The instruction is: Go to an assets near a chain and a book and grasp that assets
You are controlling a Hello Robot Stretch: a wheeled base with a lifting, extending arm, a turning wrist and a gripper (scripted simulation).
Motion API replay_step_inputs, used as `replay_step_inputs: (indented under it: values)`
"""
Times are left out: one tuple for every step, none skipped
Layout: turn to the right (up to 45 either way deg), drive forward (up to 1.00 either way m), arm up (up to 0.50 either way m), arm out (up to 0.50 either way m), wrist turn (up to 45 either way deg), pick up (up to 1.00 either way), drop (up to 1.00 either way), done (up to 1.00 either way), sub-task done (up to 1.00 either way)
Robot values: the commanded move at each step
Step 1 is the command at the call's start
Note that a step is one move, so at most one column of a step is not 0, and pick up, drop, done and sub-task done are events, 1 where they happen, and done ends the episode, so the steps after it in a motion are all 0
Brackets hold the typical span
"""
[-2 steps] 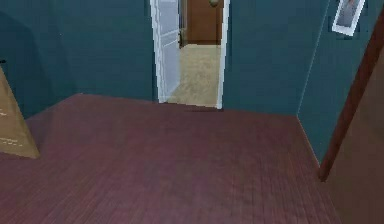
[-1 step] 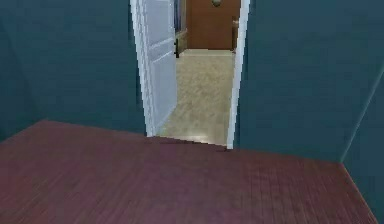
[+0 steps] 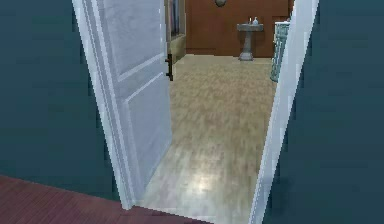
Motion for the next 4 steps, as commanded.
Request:
replay_step_inputs:
  values:
    - [3.0,0.00,0.00,0.00,0.0,0.00,0.00,0.00,0.00]
    - [0.0,0.75,0.00,0.00,0.0,0.00,0.00,0.00,0.00]
    - [0.0,1.00,0.00,0.00,0.0,0.00,0.00,0.00,0.00]
    - [3.0,0.00,0.00,0.00,0.0,0.00,0.00,0.00,0.00]
